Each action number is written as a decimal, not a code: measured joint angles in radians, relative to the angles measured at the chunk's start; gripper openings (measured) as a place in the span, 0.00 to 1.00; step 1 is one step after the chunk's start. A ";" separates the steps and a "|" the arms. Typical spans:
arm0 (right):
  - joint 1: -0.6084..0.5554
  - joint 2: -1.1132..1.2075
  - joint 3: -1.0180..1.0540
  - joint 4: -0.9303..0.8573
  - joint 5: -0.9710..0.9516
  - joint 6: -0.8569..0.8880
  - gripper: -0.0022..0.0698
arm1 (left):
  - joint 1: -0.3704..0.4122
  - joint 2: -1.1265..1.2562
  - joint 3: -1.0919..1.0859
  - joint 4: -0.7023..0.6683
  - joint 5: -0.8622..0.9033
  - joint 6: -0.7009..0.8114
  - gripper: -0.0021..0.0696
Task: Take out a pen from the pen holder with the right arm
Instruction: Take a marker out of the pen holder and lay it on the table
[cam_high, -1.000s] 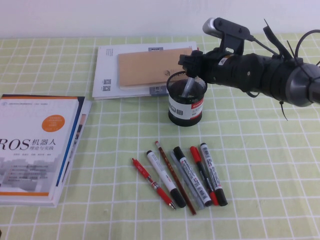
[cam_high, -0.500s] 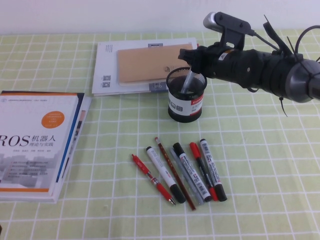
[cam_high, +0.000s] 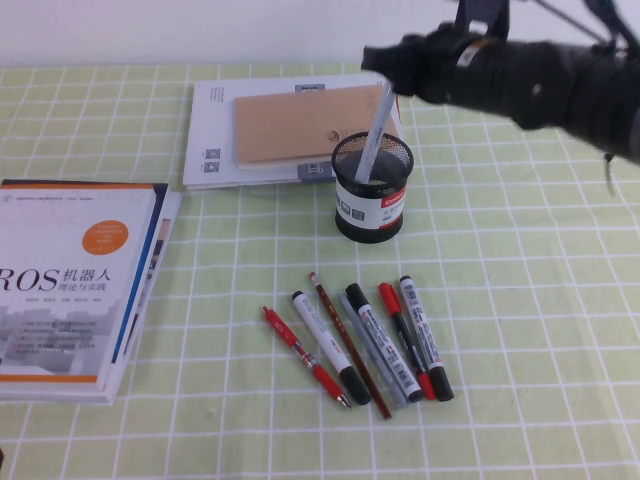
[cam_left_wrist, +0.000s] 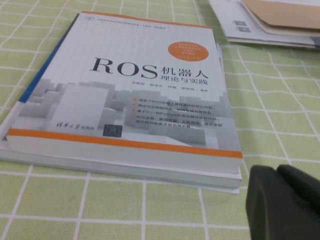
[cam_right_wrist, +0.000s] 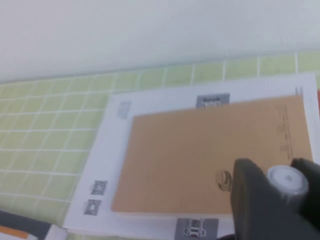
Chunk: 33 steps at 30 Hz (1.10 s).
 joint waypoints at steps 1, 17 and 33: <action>0.000 -0.019 0.000 -0.012 0.012 -0.002 0.15 | 0.000 0.000 0.000 0.000 0.000 0.000 0.02; 0.091 -0.405 -0.004 -0.222 0.575 -0.004 0.15 | 0.000 0.000 0.000 0.000 0.000 0.000 0.02; 0.291 -0.233 0.001 -0.166 0.833 -0.052 0.15 | 0.000 0.000 0.000 0.000 0.000 0.000 0.02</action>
